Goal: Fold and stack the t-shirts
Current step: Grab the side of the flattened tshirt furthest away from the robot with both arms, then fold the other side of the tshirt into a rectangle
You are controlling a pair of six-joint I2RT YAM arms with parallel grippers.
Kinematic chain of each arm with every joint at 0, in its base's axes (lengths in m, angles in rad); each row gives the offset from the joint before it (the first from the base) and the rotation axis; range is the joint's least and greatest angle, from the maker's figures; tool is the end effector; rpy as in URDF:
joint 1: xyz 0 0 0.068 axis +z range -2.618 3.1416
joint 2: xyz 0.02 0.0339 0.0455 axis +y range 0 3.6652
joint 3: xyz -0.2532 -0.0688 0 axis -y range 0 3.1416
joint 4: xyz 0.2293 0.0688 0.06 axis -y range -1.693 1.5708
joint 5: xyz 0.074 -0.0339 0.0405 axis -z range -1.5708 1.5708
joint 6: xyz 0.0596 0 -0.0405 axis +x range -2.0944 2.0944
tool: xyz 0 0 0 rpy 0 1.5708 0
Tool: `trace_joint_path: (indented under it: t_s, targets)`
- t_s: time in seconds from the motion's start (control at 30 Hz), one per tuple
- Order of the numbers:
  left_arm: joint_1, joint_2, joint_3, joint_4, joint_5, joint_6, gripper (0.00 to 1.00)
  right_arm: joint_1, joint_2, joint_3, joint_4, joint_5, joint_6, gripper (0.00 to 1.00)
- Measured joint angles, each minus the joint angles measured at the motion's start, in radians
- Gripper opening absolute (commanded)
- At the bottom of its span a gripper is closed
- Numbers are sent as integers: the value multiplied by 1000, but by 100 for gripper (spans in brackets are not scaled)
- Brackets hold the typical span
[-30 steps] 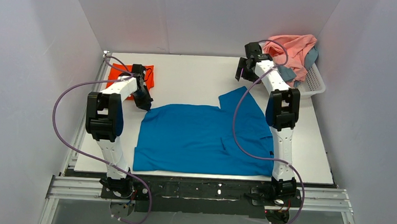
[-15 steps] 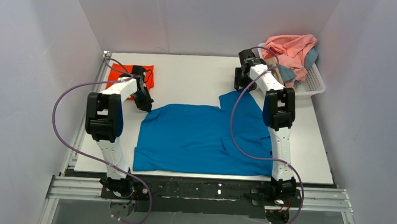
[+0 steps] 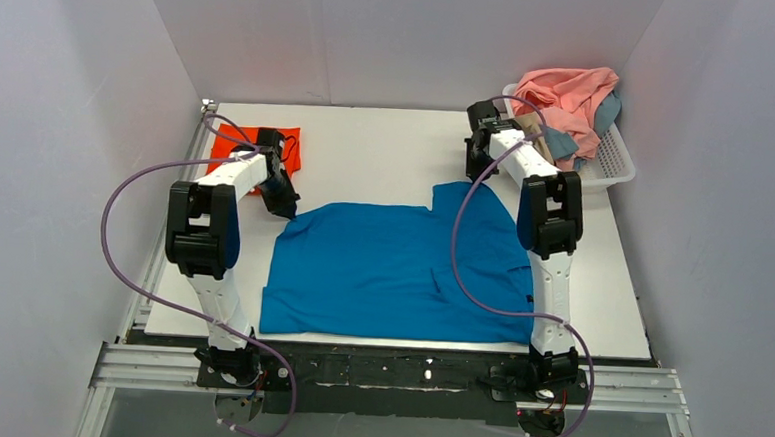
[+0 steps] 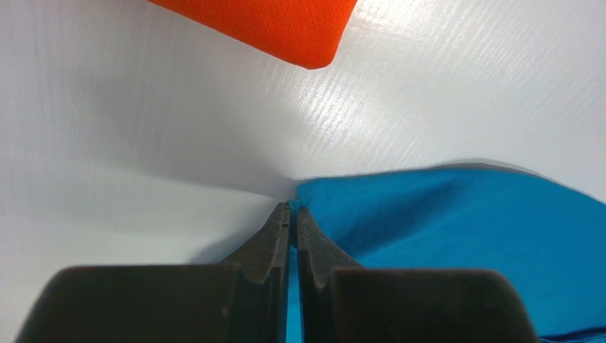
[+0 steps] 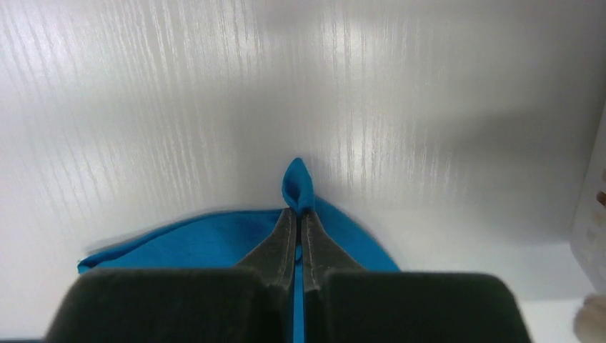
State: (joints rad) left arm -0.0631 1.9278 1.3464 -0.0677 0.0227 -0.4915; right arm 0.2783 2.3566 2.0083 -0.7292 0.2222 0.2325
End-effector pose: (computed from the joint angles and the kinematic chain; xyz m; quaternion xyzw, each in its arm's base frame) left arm 0.4385 -0.0291 0.1942 -0.1854 0.8762 -0.1315 0.4249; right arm 0.4822 0.1241 0.1542 0.0050 0.9641 -0.0427 0.2619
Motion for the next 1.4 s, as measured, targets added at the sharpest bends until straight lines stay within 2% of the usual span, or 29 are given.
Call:
trace_joint_path:
  t_s: [0.17, 0.4, 0.9, 1.1, 1.4]
  targets:
    - [0, -63, -44, 13, 6, -6, 0, 5, -108, -134, 41, -16, 1, 1]
    - [-3, -226, -169, 46, 19, -27, 0, 35, -430, -451, 119, -29, 20, 1]
    - [-4, -576, -476, 97, 19, -55, 0, 109, -975, -923, 124, 11, 98, 1]
    - [-4, -698, -543, 85, -18, -55, 0, 113, -1149, -1012, 71, -28, 124, 1]
    - [-5, -819, -633, 85, -46, -64, 0, 117, -1317, -1064, -12, -91, 154, 1]
